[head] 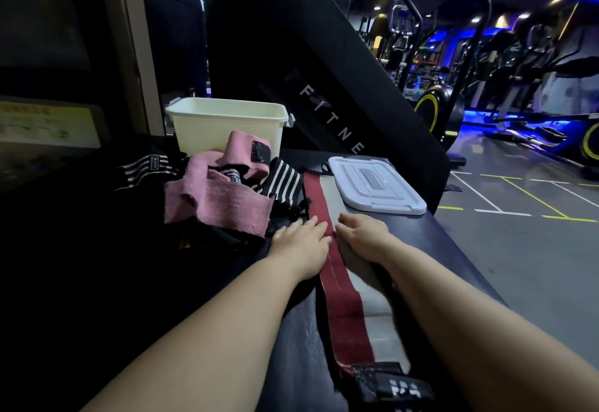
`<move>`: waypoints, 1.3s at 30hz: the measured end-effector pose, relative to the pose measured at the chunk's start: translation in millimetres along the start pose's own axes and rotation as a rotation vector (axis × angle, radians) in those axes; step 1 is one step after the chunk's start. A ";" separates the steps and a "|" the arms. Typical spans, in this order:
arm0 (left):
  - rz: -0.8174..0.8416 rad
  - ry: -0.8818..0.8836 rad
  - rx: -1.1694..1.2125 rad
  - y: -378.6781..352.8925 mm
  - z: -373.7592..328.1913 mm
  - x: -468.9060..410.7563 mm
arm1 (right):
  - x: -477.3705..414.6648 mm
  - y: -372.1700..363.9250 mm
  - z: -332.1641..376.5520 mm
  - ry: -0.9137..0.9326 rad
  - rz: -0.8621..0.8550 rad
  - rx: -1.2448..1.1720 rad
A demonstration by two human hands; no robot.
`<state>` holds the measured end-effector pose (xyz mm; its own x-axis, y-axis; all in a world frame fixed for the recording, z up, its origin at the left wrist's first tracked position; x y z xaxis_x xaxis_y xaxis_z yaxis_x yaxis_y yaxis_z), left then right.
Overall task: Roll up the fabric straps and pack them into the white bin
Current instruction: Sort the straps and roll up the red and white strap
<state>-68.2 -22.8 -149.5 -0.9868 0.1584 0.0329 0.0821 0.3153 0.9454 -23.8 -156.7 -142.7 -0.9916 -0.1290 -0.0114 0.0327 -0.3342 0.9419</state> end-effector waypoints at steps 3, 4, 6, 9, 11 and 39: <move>0.025 -0.003 0.020 -0.2 1.0 4.8 | 32.1 8.6 -4.8 0.051 0.104 -0.044; 0.035 -0.009 0.028 0.6 1.2 6.9 | 43.2 10.1 -7.9 0.065 0.120 -0.084; 0.053 -0.023 0.043 3.8 0.5 12.3 | 63.8 13.2 -13.6 0.104 0.134 -0.138; 0.104 -0.039 0.093 9.3 -5.4 27.9 | 91.6 15.6 -20.3 0.181 0.160 -0.206; 0.151 -0.083 0.200 11.7 -14.4 46.6 | 111.4 18.3 -23.9 0.217 0.171 -0.272; -0.207 -0.350 0.553 -12.5 -45.8 201.9 | 265.4 15.0 -26.5 0.221 -0.238 -0.584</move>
<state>-274.9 -37.7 -139.8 -0.8943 0.3069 -0.3257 0.0471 0.7882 0.6136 -283.1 -220.7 -140.5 -0.9330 -0.1567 -0.3240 -0.0602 -0.8197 0.5696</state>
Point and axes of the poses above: each hand's wrist, its own x-axis away from the middle knuckle, its own y-axis out of the back of the hand, z = x × y, the point moved 4 cm from there along -x, towards the middle knuckle
